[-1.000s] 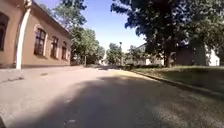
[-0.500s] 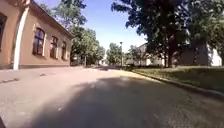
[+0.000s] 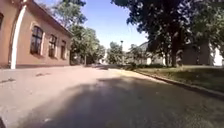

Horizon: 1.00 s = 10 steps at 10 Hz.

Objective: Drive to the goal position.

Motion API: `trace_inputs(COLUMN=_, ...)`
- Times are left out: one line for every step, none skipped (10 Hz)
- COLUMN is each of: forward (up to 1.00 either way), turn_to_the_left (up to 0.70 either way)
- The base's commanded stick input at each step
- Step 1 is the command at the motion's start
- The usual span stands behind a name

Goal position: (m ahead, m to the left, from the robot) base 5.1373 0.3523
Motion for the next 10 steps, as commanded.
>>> trace_inputs(forward=0.7, turn_to_the_left=0.0)
trace_inputs(forward=0.7, turn_to_the_left=0.0)
trace_inputs(forward=0.7, turn_to_the_left=0.0)
trace_inputs(forward=0.7, turn_to_the_left=0.0)
trace_inputs(forward=0.7, turn_to_the_left=0.0)
trace_inputs(forward=0.7, turn_to_the_left=0.0)
trace_inputs(forward=0.7, turn_to_the_left=0.0)
trace_inputs(forward=0.7, turn_to_the_left=0.0)
trace_inputs(forward=0.7, turn_to_the_left=0.0)
trace_inputs(forward=0.7, turn_to_the_left=0.0)
